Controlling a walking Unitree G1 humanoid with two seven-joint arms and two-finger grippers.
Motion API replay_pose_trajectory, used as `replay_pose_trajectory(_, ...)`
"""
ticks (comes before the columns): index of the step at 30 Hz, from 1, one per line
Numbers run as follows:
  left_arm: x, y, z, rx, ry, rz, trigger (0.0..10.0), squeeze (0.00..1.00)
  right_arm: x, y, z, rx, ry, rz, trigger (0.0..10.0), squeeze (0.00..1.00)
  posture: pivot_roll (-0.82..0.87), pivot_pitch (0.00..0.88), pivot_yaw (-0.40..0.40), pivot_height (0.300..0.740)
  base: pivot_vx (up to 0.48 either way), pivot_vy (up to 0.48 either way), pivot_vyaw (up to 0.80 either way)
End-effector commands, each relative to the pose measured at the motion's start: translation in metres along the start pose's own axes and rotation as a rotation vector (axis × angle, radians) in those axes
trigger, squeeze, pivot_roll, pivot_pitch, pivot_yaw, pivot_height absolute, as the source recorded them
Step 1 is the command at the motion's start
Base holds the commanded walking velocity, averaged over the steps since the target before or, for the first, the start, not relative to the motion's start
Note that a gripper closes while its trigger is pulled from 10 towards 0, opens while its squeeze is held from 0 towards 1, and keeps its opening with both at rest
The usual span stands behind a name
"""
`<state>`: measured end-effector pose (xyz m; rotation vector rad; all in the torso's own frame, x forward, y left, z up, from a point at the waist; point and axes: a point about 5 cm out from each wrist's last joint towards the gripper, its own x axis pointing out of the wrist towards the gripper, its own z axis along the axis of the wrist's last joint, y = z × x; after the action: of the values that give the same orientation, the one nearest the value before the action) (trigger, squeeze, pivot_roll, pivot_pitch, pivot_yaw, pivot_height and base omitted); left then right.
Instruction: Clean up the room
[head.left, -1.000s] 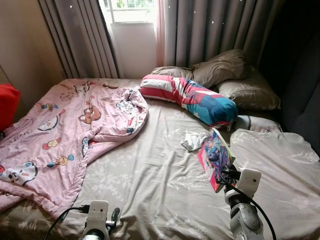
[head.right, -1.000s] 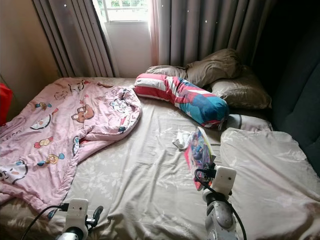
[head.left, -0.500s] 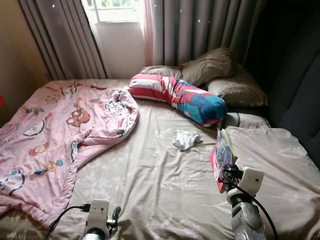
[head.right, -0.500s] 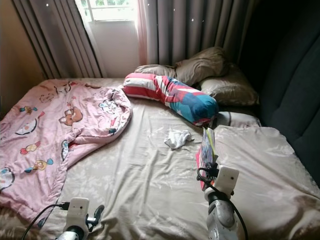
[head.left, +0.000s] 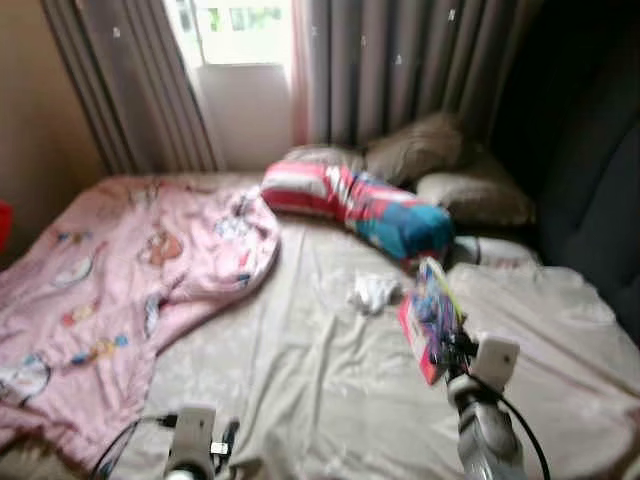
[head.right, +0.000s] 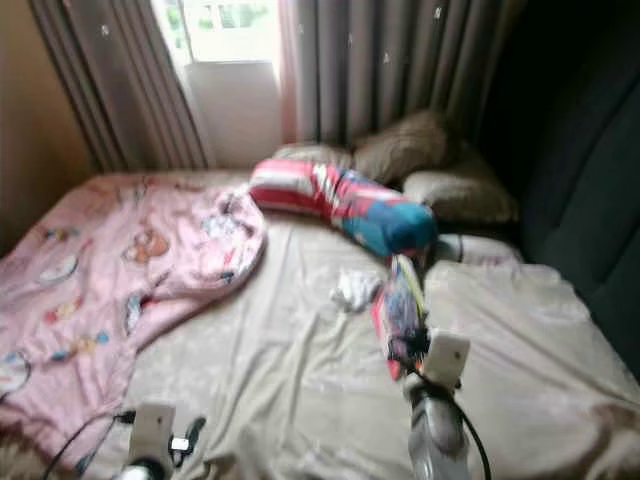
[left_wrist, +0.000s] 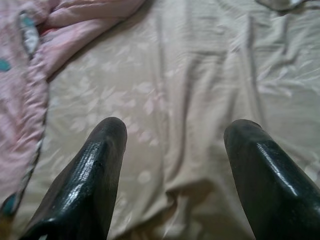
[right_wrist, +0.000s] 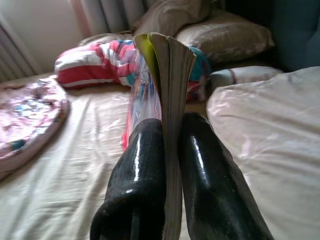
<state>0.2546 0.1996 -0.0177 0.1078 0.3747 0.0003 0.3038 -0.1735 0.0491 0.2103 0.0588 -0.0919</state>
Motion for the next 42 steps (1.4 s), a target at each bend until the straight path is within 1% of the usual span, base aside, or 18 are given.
replay_pose_trajectory(1, -0.002, 0.006, -0.001, 0.005, 0.000, 0.014, 10.0, 0.00, 0.004, 0.007, 0.008, -0.001, -0.050, 0.022, 10.0, 0.00, 0.00, 0.021, 0.027, 0.740, 0.274, 0.000, 0.00)
replay_pose_trajectory(8, -0.003, 0.006, -0.002, -0.004, -0.005, 0.024, 10.0, 0.00, 0.003, 0.008, 0.007, 0.000, -0.045, 0.024, 10.0, 0.00, 0.01, 0.037, 0.025, 0.740, 0.267, 0.000, 0.00)
replay_pose_trajectory(18, -0.006, 0.009, -0.006, -0.002, -0.001, 0.033, 10.0, 0.00, 0.000, 0.010, 0.003, 0.001, -0.031, 0.026, 10.0, 0.00, 0.01, 0.053, 0.028, 0.740, 0.000, 0.000, 0.00)
replay_pose_trajectory(25, -0.007, 0.008, -0.007, 0.000, 0.001, 0.026, 10.0, 0.00, -0.002, 0.008, 0.002, -0.004, -0.035, 0.016, 10.0, 0.00, 0.01, 0.050, 0.031, 0.740, 0.000, 0.000, 0.00)
replay_pose_trajectory(34, -0.007, 0.009, -0.007, 0.008, -0.002, 0.017, 10.0, 0.00, -0.001, 0.008, -0.002, -0.024, -0.001, 0.006, 10.0, 0.00, 0.01, 0.042, 0.034, 0.740, 0.000, 0.000, 0.00)
replay_pose_trajectory(36, -0.008, 0.009, -0.008, 0.016, 0.007, 0.013, 10.0, 0.00, -0.001, 0.010, -0.005, -0.034, 0.020, 0.017, 10.0, 0.00, 0.02, 0.041, 0.035, 0.727, 0.000, 0.000, 0.00)
replay_pose_trajectory(42, -0.008, 0.010, -0.008, 0.011, 0.006, 0.014, 10.0, 0.00, -0.002, 0.012, -0.006, -0.029, 0.020, 0.019, 10.0, 0.00, 0.02, 0.053, 0.040, 0.697, 0.000, 0.000, 0.00)
